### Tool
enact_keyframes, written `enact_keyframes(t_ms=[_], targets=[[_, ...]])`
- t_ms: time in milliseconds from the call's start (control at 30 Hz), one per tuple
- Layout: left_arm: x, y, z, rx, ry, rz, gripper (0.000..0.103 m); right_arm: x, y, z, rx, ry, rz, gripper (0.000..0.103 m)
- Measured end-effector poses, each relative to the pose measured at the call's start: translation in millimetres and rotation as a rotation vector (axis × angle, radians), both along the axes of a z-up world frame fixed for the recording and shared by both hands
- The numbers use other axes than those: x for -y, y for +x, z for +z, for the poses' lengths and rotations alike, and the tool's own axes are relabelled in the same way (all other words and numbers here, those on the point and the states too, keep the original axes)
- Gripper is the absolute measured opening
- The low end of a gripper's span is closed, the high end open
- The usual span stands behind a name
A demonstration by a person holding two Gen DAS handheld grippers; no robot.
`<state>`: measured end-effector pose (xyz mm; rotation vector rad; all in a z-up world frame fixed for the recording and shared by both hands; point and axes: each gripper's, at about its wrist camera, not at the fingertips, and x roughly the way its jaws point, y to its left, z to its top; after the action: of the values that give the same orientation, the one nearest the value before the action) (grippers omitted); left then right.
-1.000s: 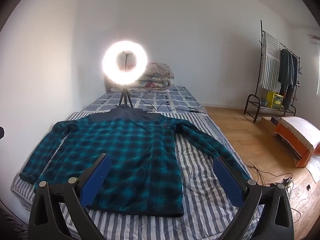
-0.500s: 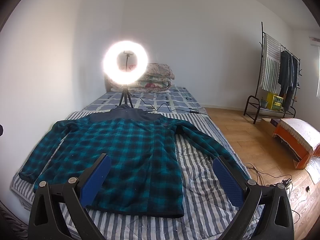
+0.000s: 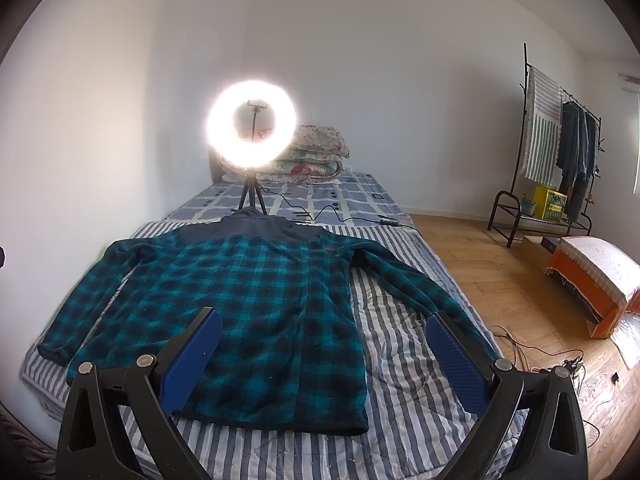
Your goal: Fold large clothes
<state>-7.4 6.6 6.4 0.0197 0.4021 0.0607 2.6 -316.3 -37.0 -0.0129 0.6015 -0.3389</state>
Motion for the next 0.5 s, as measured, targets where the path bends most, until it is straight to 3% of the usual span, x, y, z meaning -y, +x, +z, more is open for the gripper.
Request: enact_keyframes(t_ms=[500], targets=[[-0.3,-0.3,0.3,0.000,-0.002,0.001,0.103,-0.6,-0.3,-0.2,0.000,0.000,0.001,0.103]])
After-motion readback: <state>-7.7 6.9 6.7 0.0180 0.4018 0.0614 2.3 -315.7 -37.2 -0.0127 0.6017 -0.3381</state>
